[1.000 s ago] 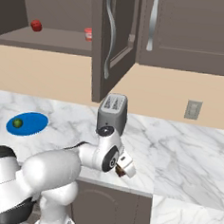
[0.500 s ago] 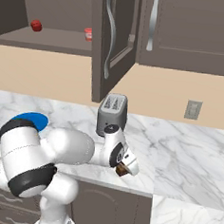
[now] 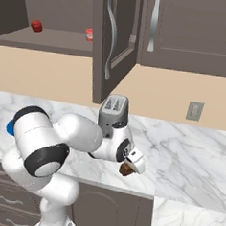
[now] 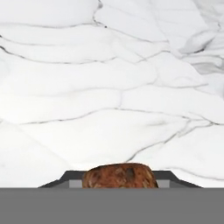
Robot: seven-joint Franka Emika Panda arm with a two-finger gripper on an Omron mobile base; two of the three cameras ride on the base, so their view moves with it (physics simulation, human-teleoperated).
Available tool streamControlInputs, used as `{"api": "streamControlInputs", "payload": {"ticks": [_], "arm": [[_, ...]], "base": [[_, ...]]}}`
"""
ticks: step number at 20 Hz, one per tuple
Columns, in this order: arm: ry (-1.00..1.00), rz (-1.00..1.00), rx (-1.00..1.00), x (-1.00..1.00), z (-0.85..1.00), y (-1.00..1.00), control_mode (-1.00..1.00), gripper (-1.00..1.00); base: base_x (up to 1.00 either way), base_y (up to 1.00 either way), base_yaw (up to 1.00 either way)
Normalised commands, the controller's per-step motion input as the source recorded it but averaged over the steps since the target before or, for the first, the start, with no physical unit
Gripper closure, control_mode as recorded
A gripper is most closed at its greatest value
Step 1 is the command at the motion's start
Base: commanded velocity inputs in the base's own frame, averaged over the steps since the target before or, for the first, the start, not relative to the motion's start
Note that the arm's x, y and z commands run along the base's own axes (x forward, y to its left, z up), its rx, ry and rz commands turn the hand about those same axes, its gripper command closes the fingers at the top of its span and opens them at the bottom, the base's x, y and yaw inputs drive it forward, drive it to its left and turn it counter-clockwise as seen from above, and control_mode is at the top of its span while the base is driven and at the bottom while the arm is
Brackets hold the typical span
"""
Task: Pick the avocado and bread from the counter and place them on the plate. Then pick the jam from the cabinet and place it next to the plate. Lastly close the cabinet door.
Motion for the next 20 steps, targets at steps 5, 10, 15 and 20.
{"api": "streamControlInputs", "payload": {"ticks": [5,10,15,20], "arm": [[-0.14,0.00,0.00,-0.39,0.06,0.32,-1.00,1.00],[-0.22,0.00,0.00,-0.09,0.29,0.73,-1.00,1.00],[-0.11,0.00,0.00,0.00,0.59,0.66,-1.00,1.00],[-0.01,0.00,0.00,-0.03,0.78,0.46,-1.00,1.00]], "base": [[0.00,0.00,0.00],[0.00,0.00,0.00],[0.00,0.00,0.00],[0.00,0.00,0.00]]}}
